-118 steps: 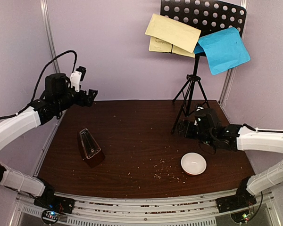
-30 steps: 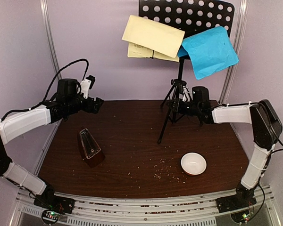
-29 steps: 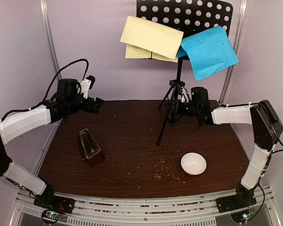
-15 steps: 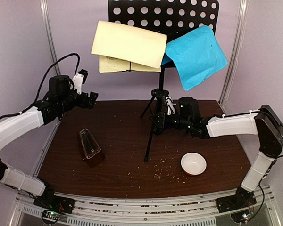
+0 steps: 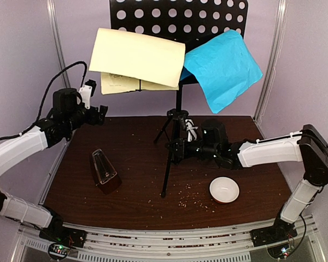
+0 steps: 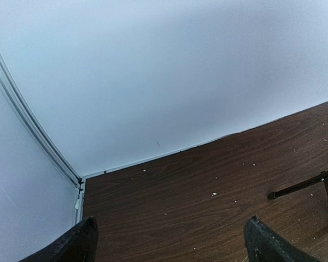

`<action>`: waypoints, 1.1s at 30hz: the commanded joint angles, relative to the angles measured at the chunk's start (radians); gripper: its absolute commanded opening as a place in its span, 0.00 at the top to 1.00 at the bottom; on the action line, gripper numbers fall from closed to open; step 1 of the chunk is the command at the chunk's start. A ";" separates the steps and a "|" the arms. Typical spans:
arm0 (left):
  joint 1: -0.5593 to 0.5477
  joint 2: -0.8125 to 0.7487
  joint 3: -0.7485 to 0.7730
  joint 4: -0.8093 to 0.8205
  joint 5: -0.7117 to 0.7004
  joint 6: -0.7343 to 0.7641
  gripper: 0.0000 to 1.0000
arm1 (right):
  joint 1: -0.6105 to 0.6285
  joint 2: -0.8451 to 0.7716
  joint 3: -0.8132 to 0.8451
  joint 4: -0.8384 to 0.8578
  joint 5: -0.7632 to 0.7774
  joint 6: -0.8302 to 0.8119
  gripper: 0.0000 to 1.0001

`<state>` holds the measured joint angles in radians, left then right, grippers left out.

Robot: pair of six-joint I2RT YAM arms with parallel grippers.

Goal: Pack up the instrument practice props

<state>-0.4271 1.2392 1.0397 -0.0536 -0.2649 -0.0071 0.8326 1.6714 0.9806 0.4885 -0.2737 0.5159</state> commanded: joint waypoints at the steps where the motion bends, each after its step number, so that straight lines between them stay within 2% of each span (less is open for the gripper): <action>1: 0.001 -0.034 -0.024 0.073 -0.024 0.035 0.04 | 0.010 -0.037 -0.025 -0.024 0.003 0.064 0.71; 6: 0.001 -0.055 -0.038 0.091 -0.044 0.050 0.04 | 0.010 -0.091 -0.060 -0.034 0.032 0.049 0.42; 11: 0.001 -0.068 -0.034 0.097 -0.041 0.058 0.04 | 0.004 -0.188 -0.137 -0.063 0.084 0.035 0.28; 14: 0.002 -0.068 -0.006 0.071 -0.027 0.034 0.02 | 0.000 -0.249 -0.176 -0.091 0.108 0.026 0.24; 17: 0.005 -0.060 0.059 -0.015 0.028 -0.037 0.02 | 0.004 -0.298 -0.153 -0.214 0.134 -0.030 0.24; 20: 0.013 -0.076 0.093 -0.067 0.154 -0.137 0.02 | 0.031 -0.326 -0.101 -0.350 0.178 -0.095 0.24; 24: 0.015 -0.100 0.111 -0.149 0.302 -0.247 0.02 | 0.135 -0.306 0.001 -0.511 0.240 -0.168 0.29; 30: 0.017 -0.227 0.019 -0.173 0.400 -0.389 0.02 | 0.321 -0.214 0.172 -0.579 0.255 -0.185 0.43; 33: 0.016 -0.304 0.019 -0.203 0.410 -0.403 0.02 | 0.398 -0.172 0.257 -0.574 0.245 -0.197 0.46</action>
<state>-0.4194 1.0241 1.0672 -0.2356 0.0723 -0.3294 1.1397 1.4586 1.1461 -0.0368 -0.0475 0.3546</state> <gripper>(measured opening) 0.982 0.554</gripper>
